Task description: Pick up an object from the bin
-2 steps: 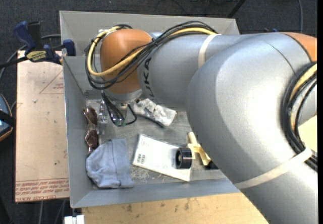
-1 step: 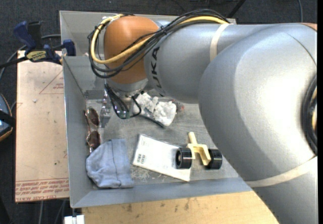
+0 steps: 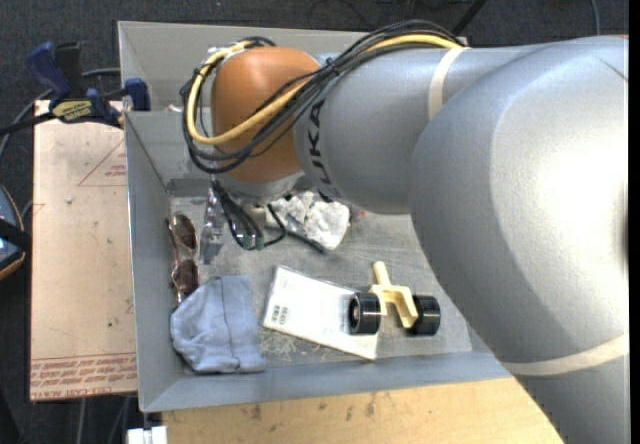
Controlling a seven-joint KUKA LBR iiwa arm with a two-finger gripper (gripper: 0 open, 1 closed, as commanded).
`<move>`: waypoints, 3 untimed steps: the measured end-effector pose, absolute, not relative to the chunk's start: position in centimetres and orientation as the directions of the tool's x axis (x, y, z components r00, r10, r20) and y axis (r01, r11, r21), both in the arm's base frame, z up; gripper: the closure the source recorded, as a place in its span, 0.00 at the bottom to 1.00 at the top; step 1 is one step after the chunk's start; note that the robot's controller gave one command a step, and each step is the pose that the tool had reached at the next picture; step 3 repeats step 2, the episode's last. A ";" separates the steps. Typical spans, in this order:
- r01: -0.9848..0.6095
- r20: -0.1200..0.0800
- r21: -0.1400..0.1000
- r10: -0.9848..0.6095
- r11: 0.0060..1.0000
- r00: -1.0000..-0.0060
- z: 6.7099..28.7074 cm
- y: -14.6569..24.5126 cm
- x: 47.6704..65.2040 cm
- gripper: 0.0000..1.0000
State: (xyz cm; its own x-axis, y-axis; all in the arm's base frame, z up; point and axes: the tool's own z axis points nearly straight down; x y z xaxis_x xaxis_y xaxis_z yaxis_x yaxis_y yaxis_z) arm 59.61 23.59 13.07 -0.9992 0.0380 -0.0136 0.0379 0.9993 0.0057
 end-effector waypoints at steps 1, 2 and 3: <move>0.043 0.006 -0.001 0.043 0.999 -0.999 12.2 23.3 61.8 1.00; 0.014 -0.009 0.003 0.014 1.000 -1.000 10.6 23.7 62.8 1.00; 0.014 -0.009 0.003 0.014 1.000 -1.000 10.6 23.7 62.8 1.00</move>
Offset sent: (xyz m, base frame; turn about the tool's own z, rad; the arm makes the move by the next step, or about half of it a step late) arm 0.0220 0.0052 -0.0531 -0.0518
